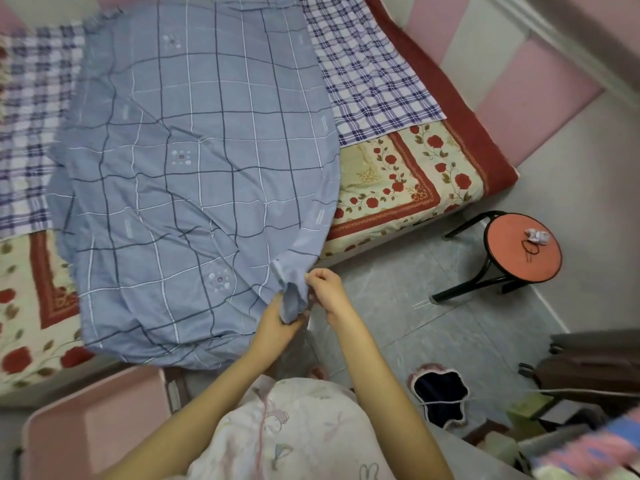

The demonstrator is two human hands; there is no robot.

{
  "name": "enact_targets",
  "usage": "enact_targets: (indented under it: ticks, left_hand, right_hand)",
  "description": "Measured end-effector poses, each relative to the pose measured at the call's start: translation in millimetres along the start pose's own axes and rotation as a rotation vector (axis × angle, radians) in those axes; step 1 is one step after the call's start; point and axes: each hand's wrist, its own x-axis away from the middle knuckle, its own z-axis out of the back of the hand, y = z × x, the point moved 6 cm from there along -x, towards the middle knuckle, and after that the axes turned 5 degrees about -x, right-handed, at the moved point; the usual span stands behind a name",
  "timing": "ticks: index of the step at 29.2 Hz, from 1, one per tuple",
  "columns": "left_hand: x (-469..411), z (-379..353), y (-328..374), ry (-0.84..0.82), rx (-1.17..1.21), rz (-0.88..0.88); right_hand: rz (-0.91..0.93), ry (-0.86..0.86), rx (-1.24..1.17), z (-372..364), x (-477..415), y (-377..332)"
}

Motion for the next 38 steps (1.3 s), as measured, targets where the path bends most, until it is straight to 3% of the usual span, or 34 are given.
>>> enact_targets:
  ticks: [4,7,14,19,24,38]
  left_hand:
    - [-2.1,4.7,-3.4,0.064,0.136,0.046]
    - [-6.2,4.5,0.1,0.017,0.13,0.029]
    - [-11.2,-2.1,11.3,-0.125,0.027,0.023]
    - [-17.1,7.2,17.7,-0.06,0.055,-0.024]
    - [-19.2,4.6,26.2,-0.081,0.067,-0.079]
    - [-29.8,13.1,64.0,-0.073,0.005,-0.141]
  right_hand:
    - [0.041,-0.293,-0.047,3.9,21.9,-11.6]
    - [0.126,-0.404,0.134,-3.3,33.5,-15.7]
    - [0.461,-0.149,0.46,-9.5,40.7,-43.2]
    - [0.35,-0.162,0.147,7.0,40.7,-40.4]
    - [0.386,-0.008,-0.064,29.6,49.5,-37.5]
    - [0.513,0.113,-0.117,58.2,67.0,-60.2]
